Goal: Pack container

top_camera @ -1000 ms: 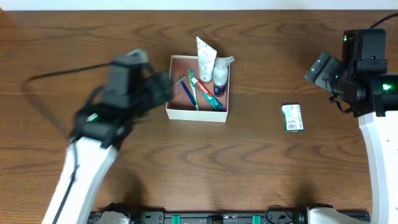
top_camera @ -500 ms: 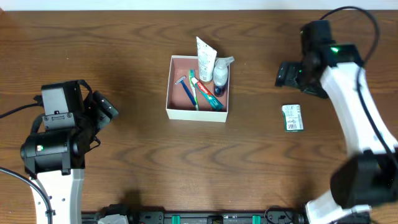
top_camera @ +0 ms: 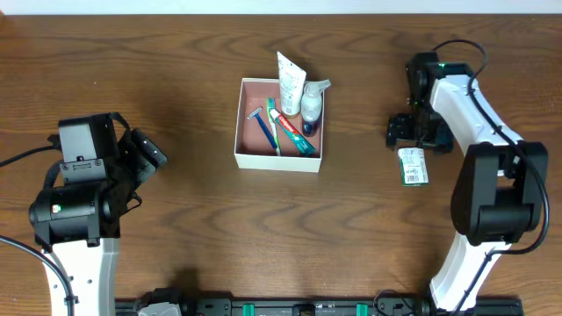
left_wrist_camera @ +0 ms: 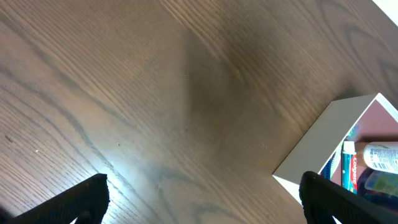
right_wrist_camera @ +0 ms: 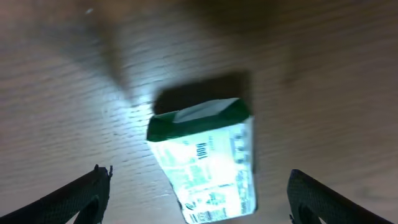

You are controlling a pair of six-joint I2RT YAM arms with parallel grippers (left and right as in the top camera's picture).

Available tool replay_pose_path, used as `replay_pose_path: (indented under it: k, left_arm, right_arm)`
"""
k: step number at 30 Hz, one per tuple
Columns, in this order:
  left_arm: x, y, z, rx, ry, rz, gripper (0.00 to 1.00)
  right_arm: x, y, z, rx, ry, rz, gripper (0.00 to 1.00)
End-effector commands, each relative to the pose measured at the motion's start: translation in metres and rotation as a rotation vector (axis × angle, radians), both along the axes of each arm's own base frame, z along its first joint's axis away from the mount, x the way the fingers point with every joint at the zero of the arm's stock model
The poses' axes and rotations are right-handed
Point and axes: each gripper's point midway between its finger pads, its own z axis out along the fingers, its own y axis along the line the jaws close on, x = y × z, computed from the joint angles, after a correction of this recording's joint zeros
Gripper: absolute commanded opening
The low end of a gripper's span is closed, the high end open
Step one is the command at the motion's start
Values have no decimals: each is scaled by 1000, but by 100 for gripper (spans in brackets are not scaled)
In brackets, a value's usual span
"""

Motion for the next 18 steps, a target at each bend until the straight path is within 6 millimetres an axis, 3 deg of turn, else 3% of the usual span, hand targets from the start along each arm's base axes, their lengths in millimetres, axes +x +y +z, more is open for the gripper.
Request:
replay_pose_path:
  k: [1,6,10,18]
  left_arm:
    - [-2,5,-2,27,18,3,98]
    - [-2,5,-2,27,18,3,98]
    - [-2,5,-2,27,18,3,98]
    - [-2,5,-2,27,18,3,98]
  right_arm:
    - [-17,3,-14,49,66,38,89]
    - [-37,-7,-35,30,113,25,89]
    - [-46,-12,-49,39,119,-2,83]
    - [-36,-4,-51,81,75,11,36]
